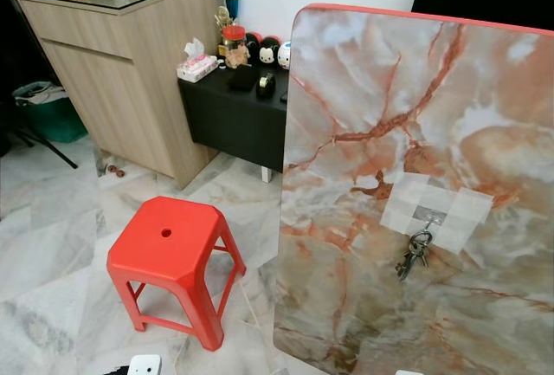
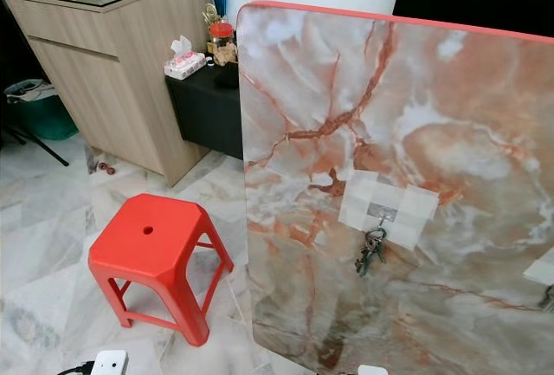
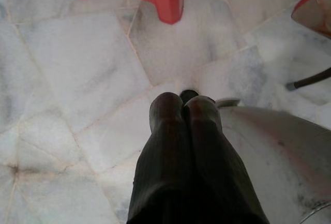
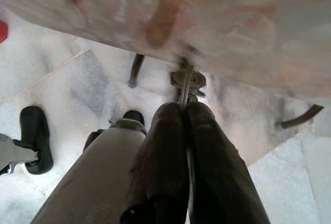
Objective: Hang keys on a hook
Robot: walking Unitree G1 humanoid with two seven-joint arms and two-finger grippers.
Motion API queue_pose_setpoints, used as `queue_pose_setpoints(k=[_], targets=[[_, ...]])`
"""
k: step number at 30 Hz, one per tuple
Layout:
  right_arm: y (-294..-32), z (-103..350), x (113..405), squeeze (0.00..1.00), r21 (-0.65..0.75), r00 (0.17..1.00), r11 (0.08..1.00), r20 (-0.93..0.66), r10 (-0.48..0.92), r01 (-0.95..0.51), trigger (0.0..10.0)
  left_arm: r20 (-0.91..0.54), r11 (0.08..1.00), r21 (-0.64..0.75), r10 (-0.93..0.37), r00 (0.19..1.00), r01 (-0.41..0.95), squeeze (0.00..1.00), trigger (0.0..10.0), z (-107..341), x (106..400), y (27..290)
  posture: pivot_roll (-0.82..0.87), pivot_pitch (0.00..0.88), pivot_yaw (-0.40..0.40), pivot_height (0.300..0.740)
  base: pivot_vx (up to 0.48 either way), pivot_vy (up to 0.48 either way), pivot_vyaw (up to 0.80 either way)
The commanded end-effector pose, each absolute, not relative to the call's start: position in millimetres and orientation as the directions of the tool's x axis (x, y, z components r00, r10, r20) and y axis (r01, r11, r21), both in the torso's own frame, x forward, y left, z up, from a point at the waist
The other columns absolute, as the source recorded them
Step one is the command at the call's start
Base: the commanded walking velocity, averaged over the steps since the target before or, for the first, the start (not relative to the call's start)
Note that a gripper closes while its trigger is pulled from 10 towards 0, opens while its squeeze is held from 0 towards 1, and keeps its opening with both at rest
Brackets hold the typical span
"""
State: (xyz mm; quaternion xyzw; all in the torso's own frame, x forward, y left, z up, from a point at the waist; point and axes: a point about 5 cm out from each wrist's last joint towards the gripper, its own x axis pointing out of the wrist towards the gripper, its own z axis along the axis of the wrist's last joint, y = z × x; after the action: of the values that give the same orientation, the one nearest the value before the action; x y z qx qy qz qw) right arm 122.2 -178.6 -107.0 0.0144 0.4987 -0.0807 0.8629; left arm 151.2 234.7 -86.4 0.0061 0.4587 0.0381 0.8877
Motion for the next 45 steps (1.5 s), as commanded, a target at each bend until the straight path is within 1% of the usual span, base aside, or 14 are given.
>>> queue_pose_setpoints(k=[1,12,19,27,32,40,45], targets=[[-179.8,-107.3,119.5,0.0,-0.056,0.492,0.983,-0.86,-0.137,0.177,10.0,-0.825,0.998,0.051,0.068,0.561,-0.047,0.0,10.0,-88.3,146.5,234.9,0.1,0.0,-0.04,0.74,-0.289,0.0,-0.55],[-179.2,-105.6,122.1,0.0,-0.046,0.525,0.983,-0.84,-0.135,0.18,10.0,-0.824,0.997,0.052,0.071,0.562,-0.05,0.0,10.0,-88.1,146.8,235.3,0.1,0.0,-0.039,0.74,-0.288,0.0,0.0],[-178.8,-105.7,121.7,0.0,-0.045,0.524,0.98,-0.839,-0.143,0.195,10.0,-0.826,0.997,0.063,0.076,0.558,-0.042,0.0,10.0,-88.0,146.9,236.3,0.1,0.0,-0.037,0.74,0.0,0.0,0.0],[-178.9,-105.6,122.0,0.0,-0.046,0.525,0.979,-0.838,-0.146,0.2,10.0,-0.827,0.997,0.076,0.076,0.557,-0.023,0.0,10.0,-87.6,147.7,236.6,0.11,0.0,-0.039,0.74,0.0,0.0,-0.53],[-179.4,-105.6,122.0,0.0,-0.053,0.522,0.976,-0.838,-0.157,0.21,10.0,-0.827,0.997,0.079,0.075,0.558,-0.017,0.0,10.0,-87.4,148.3,236.6,0.1,0.0,-0.041,0.74,0.0,-0.284,0.0],[-180.2,-104.8,123.1,0.0,-0.068,0.526,0.97,-0.831,-0.184,0.233,10.0,-0.825,0.997,0.079,0.075,0.56,-0.018,0.0,10.0,-86.9,149.7,236.7,0.1,0.0,-0.042,0.74,0.0,-0.3,-0.65],[-180.0,-104.4,124.4,0.0,-0.069,0.531,0.971,-0.828,-0.183,0.227,10.0,-0.824,0.997,0.079,0.075,0.562,-0.017,0.0,10.0,-86.5,150.5,236.9,0.1,0.0,-0.042,0.74,0.0,-0.303,0.0]])
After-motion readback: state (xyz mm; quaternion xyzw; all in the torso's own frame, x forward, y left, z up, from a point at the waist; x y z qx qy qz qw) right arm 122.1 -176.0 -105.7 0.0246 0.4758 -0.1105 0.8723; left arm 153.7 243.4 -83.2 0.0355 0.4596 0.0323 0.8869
